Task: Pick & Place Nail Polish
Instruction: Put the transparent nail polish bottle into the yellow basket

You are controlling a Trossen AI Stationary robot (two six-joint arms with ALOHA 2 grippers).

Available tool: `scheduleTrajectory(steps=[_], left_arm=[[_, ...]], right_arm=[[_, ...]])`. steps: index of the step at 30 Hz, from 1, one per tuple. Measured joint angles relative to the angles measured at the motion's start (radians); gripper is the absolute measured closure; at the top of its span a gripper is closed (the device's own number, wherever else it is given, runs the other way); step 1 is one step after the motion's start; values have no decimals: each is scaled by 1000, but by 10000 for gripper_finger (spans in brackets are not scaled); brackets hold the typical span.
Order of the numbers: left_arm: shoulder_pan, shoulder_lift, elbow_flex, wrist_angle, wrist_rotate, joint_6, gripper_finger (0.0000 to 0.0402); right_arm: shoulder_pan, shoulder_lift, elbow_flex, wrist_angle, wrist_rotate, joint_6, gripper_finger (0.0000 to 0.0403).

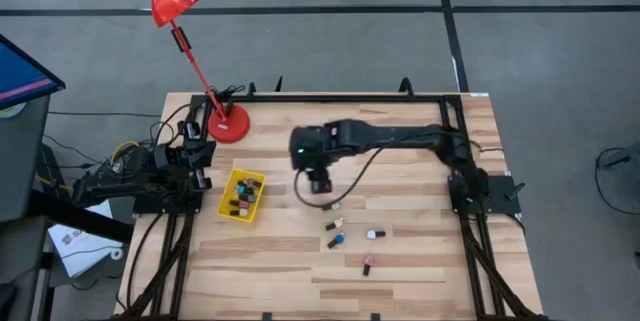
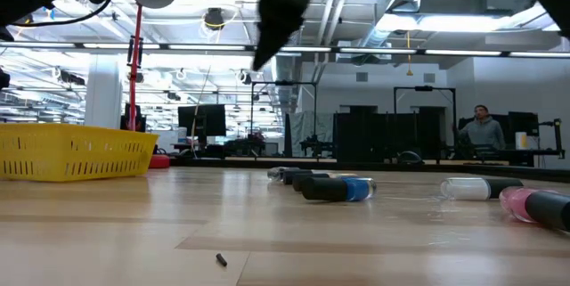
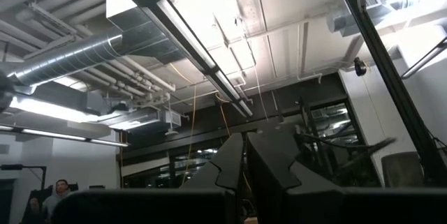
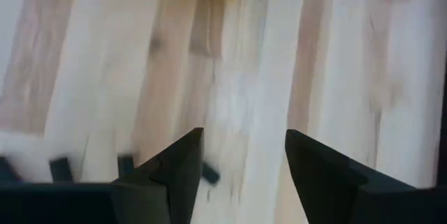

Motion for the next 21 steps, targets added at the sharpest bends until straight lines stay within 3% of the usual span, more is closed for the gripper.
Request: scheduleTrajectory(steps=[5,12,16,21], left_arm=[[0,0,0,0,0,0,387],[0,0,0,0,0,0,387],[0,0,0,0,0,0,387],[0,0,0,-1,0,0,387]], right_arm=[[-31,-191,-311,67,0,8,225],[-65,-408,-815,534,-2,-77,236],[-64,-406,-934,732,-81,-149,225],[-46,-319,-935,825,-159,-213,177]])
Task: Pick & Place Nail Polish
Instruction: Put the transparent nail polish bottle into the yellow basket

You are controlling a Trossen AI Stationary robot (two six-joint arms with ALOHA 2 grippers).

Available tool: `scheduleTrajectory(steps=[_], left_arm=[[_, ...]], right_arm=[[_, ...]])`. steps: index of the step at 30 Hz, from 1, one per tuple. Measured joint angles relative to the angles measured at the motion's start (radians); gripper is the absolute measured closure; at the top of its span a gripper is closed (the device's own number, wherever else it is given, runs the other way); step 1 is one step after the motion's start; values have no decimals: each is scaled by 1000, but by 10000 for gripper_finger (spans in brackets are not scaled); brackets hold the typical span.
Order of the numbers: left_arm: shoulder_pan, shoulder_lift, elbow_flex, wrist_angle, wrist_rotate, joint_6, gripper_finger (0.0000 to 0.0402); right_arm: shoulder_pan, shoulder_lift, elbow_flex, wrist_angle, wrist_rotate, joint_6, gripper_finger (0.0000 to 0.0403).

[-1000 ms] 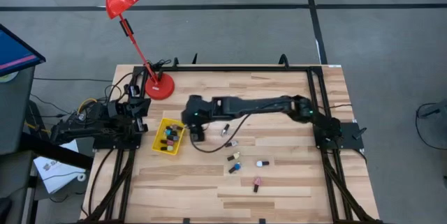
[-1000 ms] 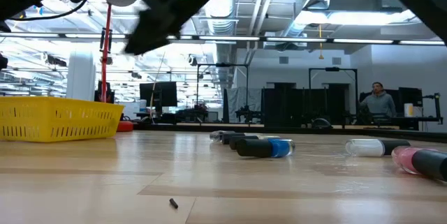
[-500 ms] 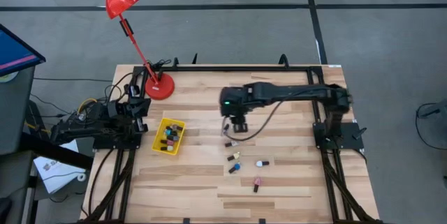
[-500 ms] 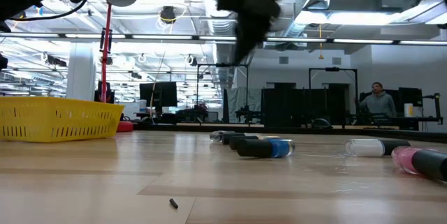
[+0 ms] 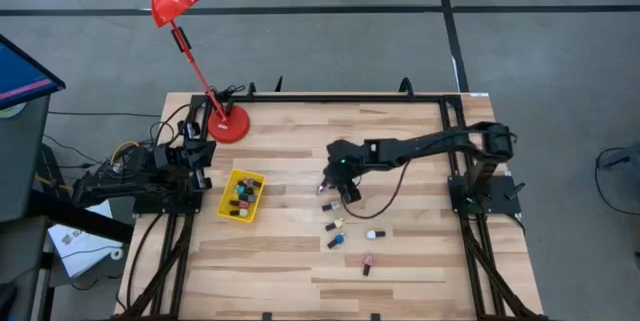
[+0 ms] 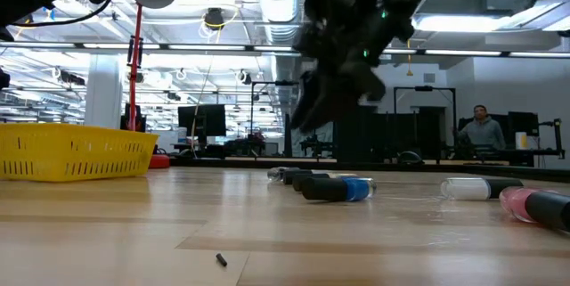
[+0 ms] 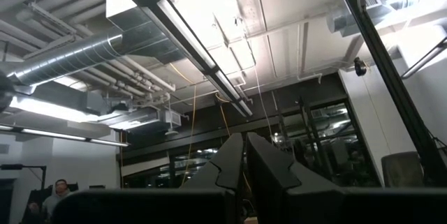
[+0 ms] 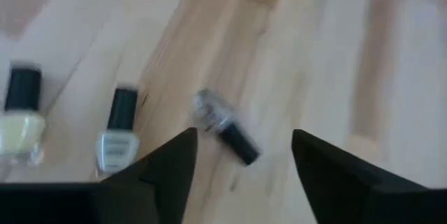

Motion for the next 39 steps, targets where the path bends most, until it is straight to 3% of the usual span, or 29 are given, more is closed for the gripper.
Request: scheduleTrajectory(steps=[6,22,26,35,39], left_arm=[[0,0,0,0,0,0,387],[0,0,0,1,0,0,387],[0,0,0,1,0,0,387],[0,0,0,1,0,0,387],[0,0,0,1,0,0,387]], right_arm=[[20,113,65,-1,-2,-71,134],[-3,269,173,-91,-39,-125,139],[-3,271,173,-106,-38,-101,175],[-6,271,170,-101,-38,-52,300],[-14,272,169,-74,-25,6,333]])
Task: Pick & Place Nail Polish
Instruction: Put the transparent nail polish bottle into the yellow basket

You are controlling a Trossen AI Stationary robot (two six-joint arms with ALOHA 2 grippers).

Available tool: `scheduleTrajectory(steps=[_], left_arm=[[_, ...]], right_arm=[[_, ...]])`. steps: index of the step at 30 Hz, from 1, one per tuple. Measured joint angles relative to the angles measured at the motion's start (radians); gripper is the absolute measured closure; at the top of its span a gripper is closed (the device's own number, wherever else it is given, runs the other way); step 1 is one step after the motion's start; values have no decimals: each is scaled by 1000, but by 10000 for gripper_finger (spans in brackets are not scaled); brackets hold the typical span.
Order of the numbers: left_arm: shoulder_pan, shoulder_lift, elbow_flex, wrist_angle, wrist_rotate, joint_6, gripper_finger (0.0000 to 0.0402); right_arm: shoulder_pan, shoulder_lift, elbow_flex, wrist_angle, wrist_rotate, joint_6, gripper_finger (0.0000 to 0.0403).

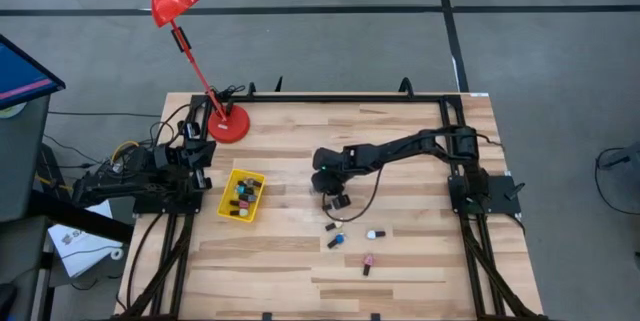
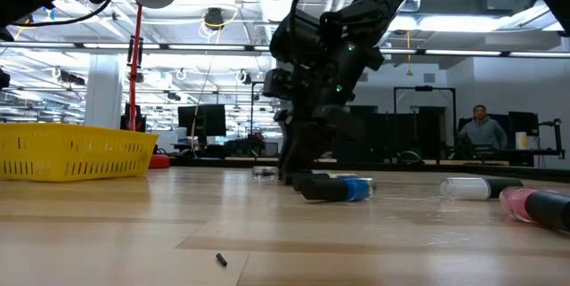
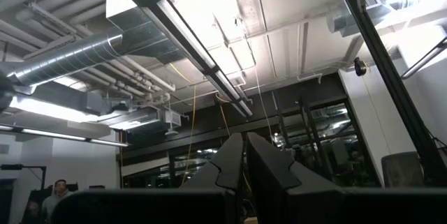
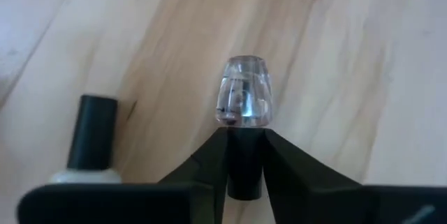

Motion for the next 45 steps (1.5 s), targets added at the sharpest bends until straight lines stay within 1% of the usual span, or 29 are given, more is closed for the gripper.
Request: scheduleTrajectory(steps=[4,6,15,22,26,29,32,35,37,39,41,43,45], left_arm=[[0,0,0,0,0,0,387],[0,0,0,0,0,0,387],[0,0,0,0,0,0,387],[0,0,0,0,0,0,387],[0,0,0,0,0,0,387],[0,0,0,1,0,0,387],[0,0,0,1,-1,0,387],[0,0,0,0,0,0,387],[0,0,0,0,-1,0,387],[0,0,0,0,0,0,387],[0,0,0,0,0,0,387],[0,0,0,0,0,0,387],[0,0,0,0,0,0,387]], right_arm=[[-6,-4,9,24,5,40,346],[-8,-4,26,20,27,43,350],[-7,-6,170,53,24,93,350],[19,-5,265,193,19,148,350],[43,16,298,325,15,204,350],[60,38,313,496,12,234,350],[67,54,307,557,12,270,350],[74,105,345,653,12,294,351],[78,130,369,627,11,316,351],[80,198,431,645,10,323,351],[85,240,478,600,9,329,351],[91,306,558,606,8,331,350],[94,352,632,561,8,340,348]])
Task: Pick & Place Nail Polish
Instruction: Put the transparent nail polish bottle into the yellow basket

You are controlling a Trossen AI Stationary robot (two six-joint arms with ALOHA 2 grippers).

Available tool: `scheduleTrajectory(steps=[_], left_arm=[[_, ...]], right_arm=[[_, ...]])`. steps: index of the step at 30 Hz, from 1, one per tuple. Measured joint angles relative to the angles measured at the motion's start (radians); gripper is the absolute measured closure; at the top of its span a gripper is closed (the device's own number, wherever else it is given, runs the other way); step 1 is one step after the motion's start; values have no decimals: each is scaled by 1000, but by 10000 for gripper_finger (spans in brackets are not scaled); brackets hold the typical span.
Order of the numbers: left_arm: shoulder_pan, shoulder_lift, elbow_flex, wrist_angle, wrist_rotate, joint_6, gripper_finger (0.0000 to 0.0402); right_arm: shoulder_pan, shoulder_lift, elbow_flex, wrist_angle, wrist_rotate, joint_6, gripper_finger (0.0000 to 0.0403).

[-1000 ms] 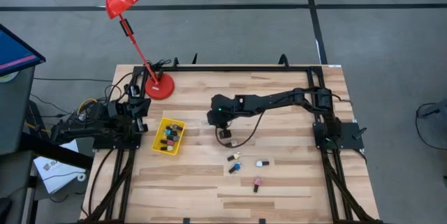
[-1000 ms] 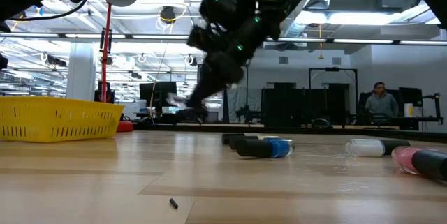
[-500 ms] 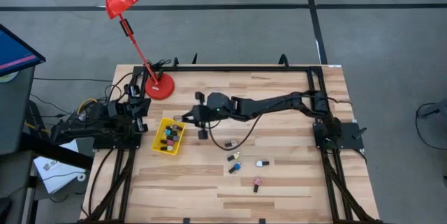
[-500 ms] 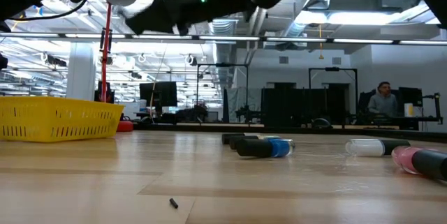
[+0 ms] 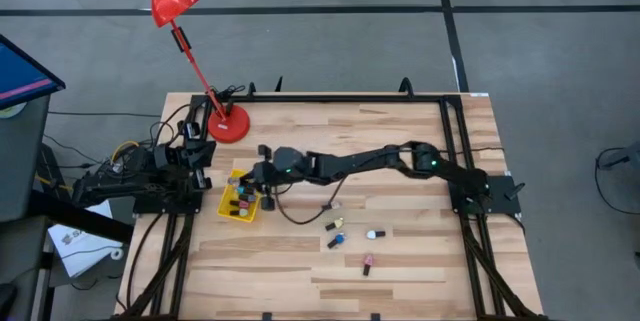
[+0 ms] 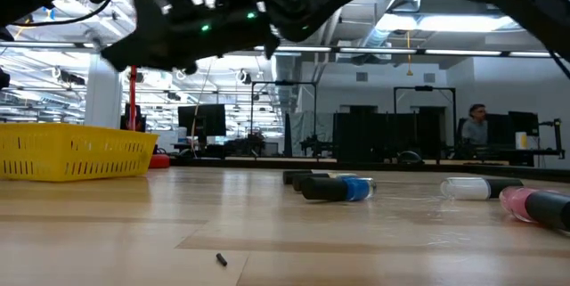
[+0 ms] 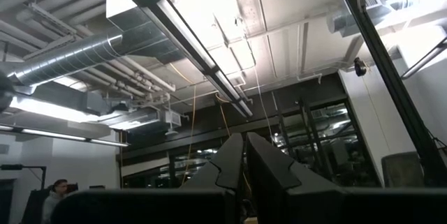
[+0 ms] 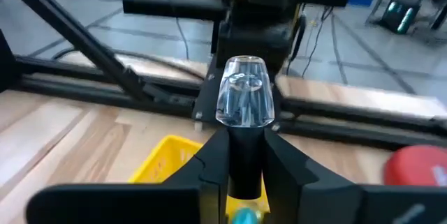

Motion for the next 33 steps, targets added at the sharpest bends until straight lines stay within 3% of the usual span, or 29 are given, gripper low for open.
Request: scheduleTrajectory(steps=[10,33], left_arm=[[0,0,0,0,0,0,387],[0,0,0,0,0,0,387]], right_arm=[[13,188,307,-276,1,22,346],[8,198,317,-436,50,40,345]])
